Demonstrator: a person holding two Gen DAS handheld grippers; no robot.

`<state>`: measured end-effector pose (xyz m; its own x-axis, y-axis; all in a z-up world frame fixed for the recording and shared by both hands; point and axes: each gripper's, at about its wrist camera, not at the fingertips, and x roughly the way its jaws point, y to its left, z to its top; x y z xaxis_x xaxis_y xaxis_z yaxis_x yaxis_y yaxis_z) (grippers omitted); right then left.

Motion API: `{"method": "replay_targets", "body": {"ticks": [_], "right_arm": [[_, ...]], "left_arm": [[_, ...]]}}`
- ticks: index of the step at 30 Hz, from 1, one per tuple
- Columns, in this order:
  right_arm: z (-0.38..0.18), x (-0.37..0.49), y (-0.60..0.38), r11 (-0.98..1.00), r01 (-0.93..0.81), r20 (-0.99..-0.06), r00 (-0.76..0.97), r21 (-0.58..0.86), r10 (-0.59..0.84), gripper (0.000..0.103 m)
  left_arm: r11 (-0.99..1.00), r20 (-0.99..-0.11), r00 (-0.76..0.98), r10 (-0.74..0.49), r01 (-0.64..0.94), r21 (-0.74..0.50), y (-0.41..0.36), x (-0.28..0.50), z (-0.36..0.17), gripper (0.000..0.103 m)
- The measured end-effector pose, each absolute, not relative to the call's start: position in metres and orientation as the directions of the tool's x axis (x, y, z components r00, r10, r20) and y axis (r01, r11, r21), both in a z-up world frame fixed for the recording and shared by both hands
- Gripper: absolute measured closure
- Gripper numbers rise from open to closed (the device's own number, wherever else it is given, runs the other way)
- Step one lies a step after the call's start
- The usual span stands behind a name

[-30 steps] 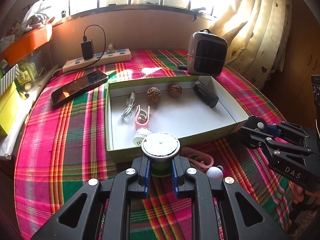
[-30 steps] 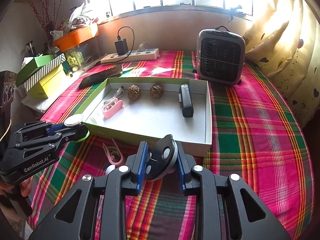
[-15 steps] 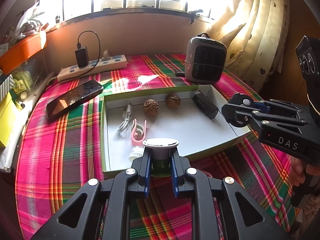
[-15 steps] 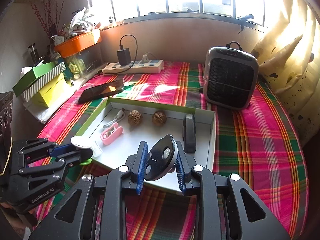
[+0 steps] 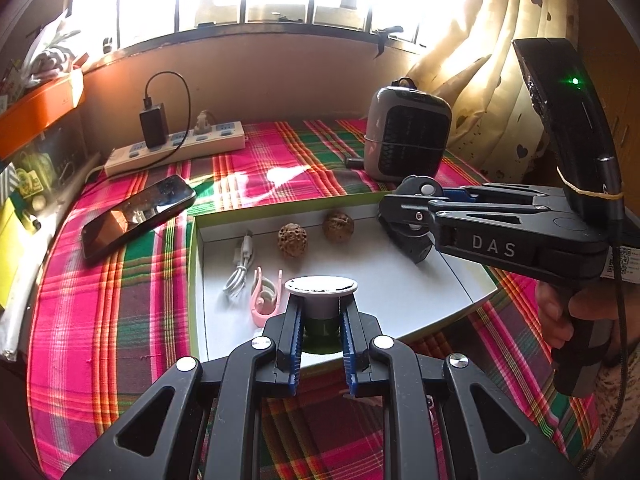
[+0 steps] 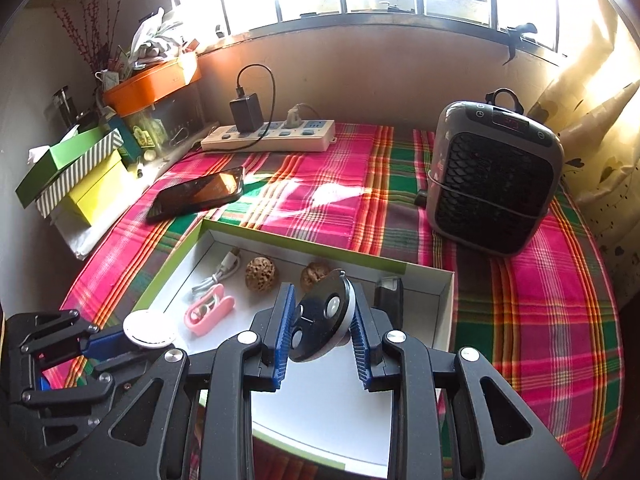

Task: Organize objects
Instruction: 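Carry the green-based jar and black disc toward the white box with both tools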

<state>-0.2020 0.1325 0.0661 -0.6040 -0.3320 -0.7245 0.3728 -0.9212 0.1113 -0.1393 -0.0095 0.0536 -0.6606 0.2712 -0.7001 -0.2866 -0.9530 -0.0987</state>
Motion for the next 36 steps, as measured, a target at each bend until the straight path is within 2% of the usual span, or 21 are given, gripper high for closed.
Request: {"method": "replay_targets", "body": {"ticks": [20,36], "right_arm": [[0.033,-0.239,0.125,-0.915,0.398,-0.783,-0.546,0.069,-0.297,0.075],[0.024,-0.244,0.121,-0.904,0.423,-0.793,-0.529,0.062,-0.302,0.075]], "left_arm": [[-0.942,-0.740,-0.610,0.283,-0.323,-0.095,0.018,-0.178,0.031,0.088],[-0.945,-0.764,-0.586,0.269,-0.315,-0.091,0.023,-0.190,0.015,0.088]]}}
